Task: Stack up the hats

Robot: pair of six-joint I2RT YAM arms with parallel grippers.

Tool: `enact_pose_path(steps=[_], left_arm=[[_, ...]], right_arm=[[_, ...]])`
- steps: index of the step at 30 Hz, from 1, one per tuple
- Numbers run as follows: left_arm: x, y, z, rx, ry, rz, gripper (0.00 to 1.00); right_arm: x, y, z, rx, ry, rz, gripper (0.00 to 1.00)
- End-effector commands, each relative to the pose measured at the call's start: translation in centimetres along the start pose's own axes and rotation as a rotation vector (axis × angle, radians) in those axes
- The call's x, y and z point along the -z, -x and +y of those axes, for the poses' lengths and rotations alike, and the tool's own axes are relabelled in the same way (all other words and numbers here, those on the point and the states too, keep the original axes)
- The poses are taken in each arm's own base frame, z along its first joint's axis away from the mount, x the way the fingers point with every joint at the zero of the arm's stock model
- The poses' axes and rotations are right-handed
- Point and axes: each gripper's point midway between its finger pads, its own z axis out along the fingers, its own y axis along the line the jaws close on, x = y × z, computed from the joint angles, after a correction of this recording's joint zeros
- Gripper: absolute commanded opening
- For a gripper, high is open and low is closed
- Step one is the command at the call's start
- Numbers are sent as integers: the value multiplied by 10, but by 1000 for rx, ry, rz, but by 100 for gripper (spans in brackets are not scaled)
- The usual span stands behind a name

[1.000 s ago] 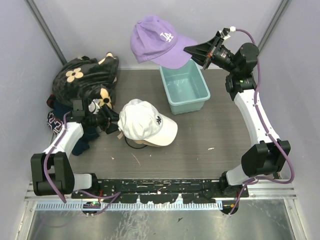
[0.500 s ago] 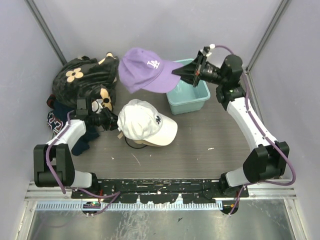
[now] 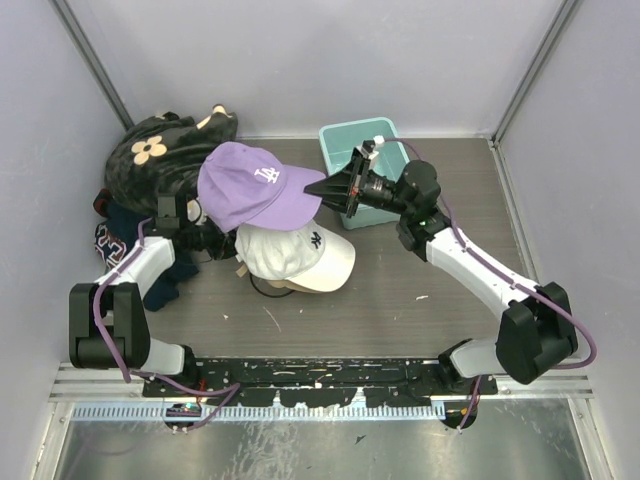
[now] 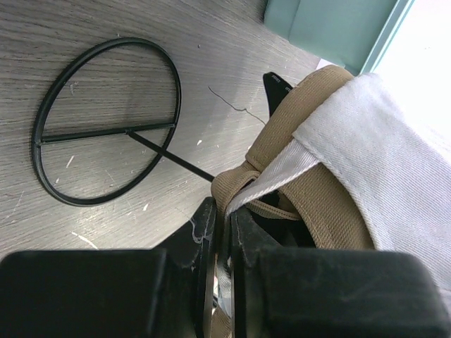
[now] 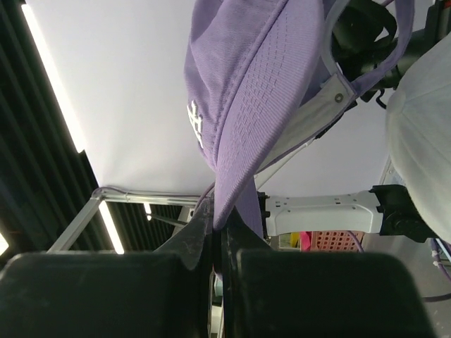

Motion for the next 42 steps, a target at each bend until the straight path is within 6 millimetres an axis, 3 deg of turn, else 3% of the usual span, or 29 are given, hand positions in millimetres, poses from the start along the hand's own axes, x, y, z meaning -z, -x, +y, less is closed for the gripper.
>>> enact_pose_path(steps=[1, 12, 19, 27, 33, 42], left_arm=[[-2, 8, -7, -25, -9, -16, 13], [-9, 14, -5, -18, -16, -15, 7], [-11, 17, -4, -13, -13, -17, 4], [-11, 15, -1, -6, -7, -15, 2], [-11, 10, 3, 2, 0, -12, 0], [-11, -2, 11, 9, 15, 0, 0]], right_arm=[[0, -5, 25, 73, 127, -26, 1], [20, -16, -49, -53, 10, -22, 1], [28, -22, -77, -113, -40, -9, 1], [54, -30, -114, -141, -128, -38, 1], [70, -39, -142, -126, -201, -55, 1], [89, -37, -184, -137, -272, -61, 1]])
